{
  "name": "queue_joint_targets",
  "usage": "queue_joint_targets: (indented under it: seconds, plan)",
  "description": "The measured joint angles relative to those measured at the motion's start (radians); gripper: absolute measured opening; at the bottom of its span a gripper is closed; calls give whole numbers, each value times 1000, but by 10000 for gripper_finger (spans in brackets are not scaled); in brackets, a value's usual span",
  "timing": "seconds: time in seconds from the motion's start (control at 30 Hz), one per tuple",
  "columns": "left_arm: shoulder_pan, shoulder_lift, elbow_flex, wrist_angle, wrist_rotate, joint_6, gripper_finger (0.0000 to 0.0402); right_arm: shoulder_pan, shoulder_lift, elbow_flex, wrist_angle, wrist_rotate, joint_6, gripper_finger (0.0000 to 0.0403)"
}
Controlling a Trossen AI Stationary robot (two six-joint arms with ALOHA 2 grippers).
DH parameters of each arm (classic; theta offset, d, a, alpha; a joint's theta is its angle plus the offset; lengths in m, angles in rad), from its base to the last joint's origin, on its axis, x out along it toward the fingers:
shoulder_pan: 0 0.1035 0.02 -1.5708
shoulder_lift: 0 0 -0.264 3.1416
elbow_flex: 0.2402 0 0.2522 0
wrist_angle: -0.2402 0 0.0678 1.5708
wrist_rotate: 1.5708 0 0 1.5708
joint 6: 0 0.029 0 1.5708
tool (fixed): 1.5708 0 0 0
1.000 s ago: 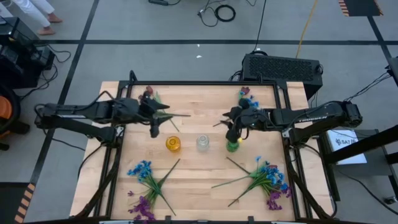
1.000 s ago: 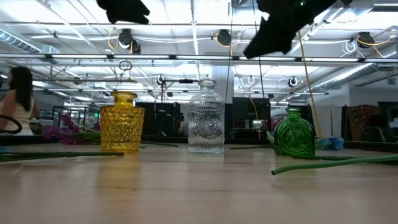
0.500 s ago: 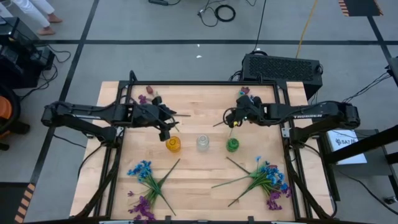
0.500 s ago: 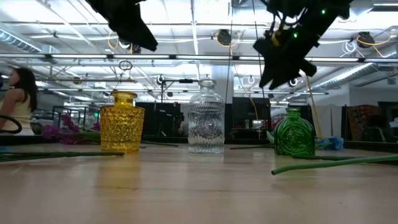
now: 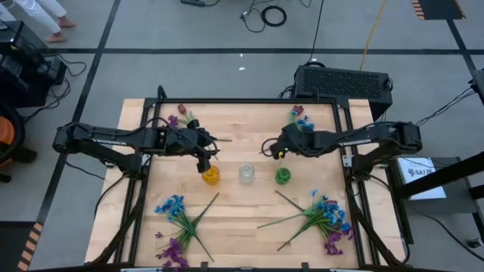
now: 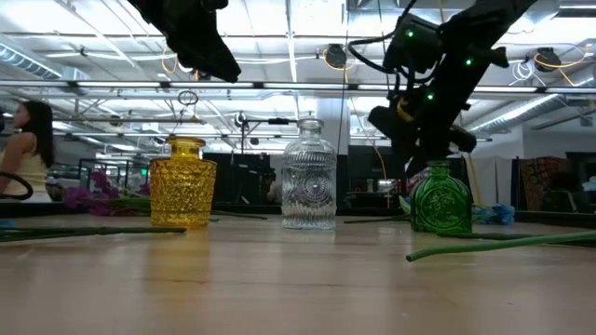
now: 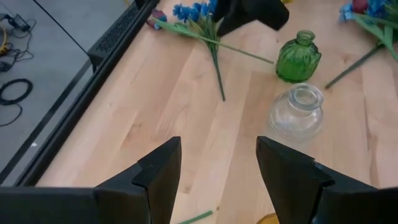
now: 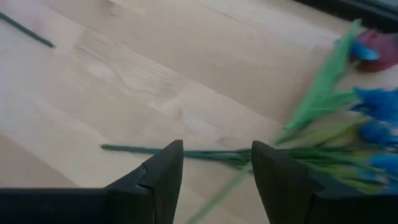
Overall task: Sort flowers into vase by color
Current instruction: Put the top right red tulip into the transparent vase
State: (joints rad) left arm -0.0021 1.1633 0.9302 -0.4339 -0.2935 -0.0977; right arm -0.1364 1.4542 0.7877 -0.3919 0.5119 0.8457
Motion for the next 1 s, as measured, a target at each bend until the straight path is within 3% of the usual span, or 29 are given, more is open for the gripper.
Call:
queue_joint_targets:
  seconds: [0.3,0.5,1.0]
  plan:
    - [0,0,0,5,1,-2,215,-14,61,0,24,-12,37,183]
    - [0,0,0,8,1,-1,215,-10,61,0,-8,67,133,183]
    - [0,0,0,8,1,-1,215,7,117,0,-52,93,218,183]
